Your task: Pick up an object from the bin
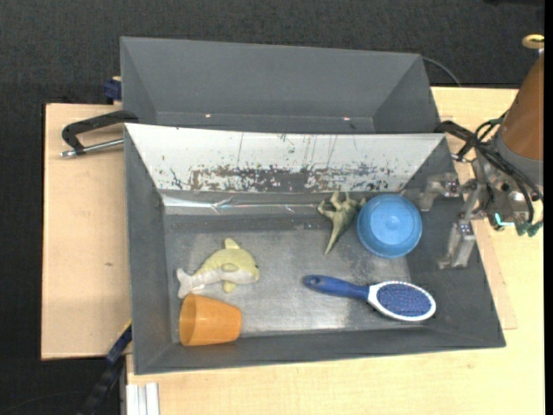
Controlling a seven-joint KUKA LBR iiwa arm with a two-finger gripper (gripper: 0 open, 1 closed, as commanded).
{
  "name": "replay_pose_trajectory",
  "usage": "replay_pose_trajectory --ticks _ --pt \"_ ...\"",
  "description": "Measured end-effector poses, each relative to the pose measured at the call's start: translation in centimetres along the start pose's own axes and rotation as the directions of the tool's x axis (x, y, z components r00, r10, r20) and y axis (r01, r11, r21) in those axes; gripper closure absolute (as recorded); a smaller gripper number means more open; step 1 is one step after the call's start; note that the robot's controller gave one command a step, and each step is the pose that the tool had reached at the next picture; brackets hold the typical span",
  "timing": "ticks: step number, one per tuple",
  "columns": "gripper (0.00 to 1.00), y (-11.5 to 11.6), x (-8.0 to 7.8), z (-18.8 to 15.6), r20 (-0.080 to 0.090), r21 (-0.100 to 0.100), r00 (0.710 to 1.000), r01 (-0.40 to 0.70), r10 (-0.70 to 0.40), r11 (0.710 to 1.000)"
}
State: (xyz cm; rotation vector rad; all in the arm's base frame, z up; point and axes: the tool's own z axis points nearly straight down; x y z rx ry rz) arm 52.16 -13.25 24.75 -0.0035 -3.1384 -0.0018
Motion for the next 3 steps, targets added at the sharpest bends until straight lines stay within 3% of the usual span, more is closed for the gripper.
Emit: replay_pose_trajectory --ticks 1,2,3 --pt "0.0 0.1 2.4 13.7 -0.004 -0.002 0.999 0.035 -0.035 0.999" --pt "0.0 -0.5 2.8 17.6 -0.003 -0.001 0.965 0.261 -0.261 0.965" --pt "1.0 -0.5 2.5 17.5 0.009 0.004 0.965 0.263 -0.263 0.965"
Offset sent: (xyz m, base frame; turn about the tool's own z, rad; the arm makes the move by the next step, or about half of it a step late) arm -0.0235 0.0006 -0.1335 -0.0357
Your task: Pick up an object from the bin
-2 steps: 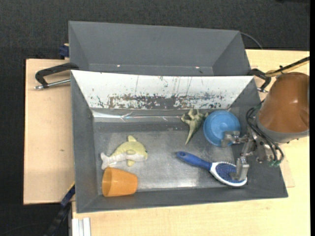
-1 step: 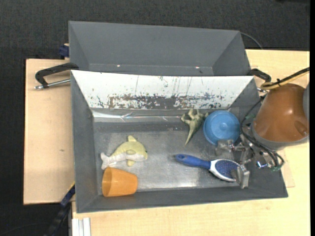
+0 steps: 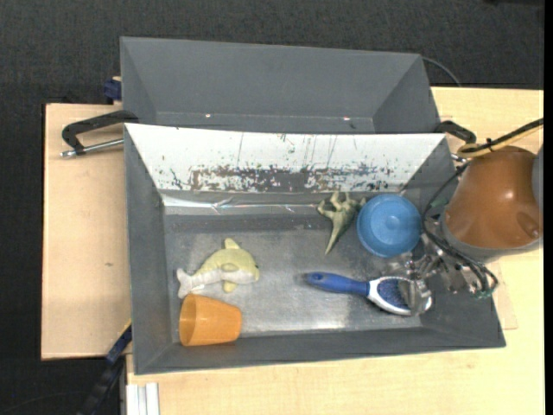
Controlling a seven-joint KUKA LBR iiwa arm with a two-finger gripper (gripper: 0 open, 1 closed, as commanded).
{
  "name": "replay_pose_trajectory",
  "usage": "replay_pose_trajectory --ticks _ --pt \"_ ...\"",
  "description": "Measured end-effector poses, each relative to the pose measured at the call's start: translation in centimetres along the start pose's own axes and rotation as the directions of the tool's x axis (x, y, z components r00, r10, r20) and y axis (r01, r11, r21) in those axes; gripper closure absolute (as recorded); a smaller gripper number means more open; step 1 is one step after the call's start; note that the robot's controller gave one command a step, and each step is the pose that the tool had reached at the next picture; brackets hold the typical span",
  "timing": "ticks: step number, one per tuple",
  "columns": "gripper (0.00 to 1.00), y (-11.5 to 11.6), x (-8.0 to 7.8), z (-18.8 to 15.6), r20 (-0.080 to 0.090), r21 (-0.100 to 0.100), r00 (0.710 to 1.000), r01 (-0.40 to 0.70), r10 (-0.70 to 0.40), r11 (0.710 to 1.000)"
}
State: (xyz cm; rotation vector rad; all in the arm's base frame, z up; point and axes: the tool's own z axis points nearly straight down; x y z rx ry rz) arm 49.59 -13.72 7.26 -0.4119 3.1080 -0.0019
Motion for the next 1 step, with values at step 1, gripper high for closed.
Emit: replay_pose_trajectory --ticks 1 --pt "1.0 0.55 -0.53 -11.01 0.006 0.004 0.997 0.077 -0.077 0.997"
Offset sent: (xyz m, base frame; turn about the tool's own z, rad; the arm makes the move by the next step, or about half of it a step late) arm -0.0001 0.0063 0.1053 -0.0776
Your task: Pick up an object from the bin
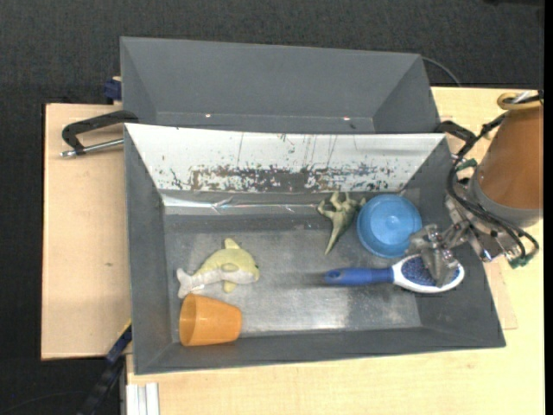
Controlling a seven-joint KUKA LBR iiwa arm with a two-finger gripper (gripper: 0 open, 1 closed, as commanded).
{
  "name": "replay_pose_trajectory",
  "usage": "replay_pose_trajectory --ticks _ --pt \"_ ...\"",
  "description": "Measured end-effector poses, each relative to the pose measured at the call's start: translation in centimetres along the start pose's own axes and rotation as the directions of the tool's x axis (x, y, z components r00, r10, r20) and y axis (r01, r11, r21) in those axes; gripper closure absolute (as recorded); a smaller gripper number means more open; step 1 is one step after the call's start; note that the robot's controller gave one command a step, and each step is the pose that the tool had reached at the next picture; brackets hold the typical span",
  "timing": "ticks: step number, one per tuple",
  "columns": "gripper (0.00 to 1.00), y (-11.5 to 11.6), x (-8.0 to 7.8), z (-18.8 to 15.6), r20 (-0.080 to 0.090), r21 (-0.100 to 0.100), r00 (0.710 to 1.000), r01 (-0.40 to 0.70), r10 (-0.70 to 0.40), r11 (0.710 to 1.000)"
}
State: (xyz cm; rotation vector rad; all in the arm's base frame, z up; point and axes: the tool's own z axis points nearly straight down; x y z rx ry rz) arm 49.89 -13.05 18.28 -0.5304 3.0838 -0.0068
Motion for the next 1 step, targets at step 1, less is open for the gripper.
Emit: replay_pose_trajectory --ticks 1 --pt "1.0 -0.29 -0.32 -13.05 0.001 0.002 1.0 -0.004 0.004 1.0"
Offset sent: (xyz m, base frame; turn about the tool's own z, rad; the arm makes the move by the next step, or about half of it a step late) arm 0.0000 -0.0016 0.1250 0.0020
